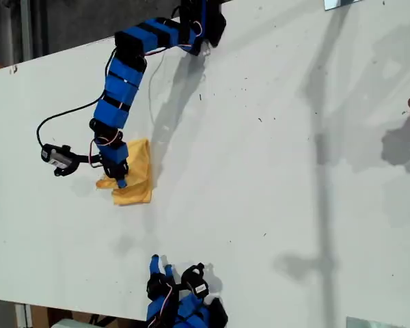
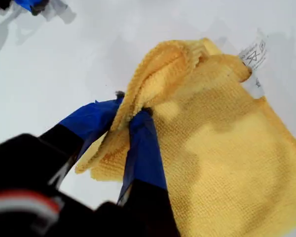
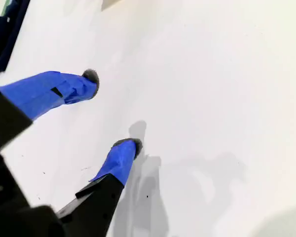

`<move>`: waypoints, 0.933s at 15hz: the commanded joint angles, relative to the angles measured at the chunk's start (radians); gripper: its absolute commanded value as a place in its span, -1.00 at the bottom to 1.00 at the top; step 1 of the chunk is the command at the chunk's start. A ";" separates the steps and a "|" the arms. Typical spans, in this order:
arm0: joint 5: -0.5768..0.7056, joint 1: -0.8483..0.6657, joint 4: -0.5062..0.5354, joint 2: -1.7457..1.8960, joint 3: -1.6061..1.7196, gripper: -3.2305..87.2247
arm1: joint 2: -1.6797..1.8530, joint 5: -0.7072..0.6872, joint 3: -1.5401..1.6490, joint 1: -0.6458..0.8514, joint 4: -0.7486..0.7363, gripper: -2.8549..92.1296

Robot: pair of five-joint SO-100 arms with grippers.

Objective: Grasp corners of a square towel and fold twice.

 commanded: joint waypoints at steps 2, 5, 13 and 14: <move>-0.009 0.002 0.005 0.008 0.006 -0.47 | -0.025 -0.003 -0.086 0.014 -0.063 -0.94; -0.011 0.002 0.003 0.008 0.006 -0.47 | -0.077 0.000 -0.097 0.029 -0.127 -0.91; -0.009 0.003 0.003 0.008 0.008 -0.47 | -0.043 0.015 -0.067 0.060 -0.112 -0.45; -0.009 0.003 0.003 0.008 0.008 -0.47 | 0.023 0.011 -0.020 0.072 -0.080 -0.46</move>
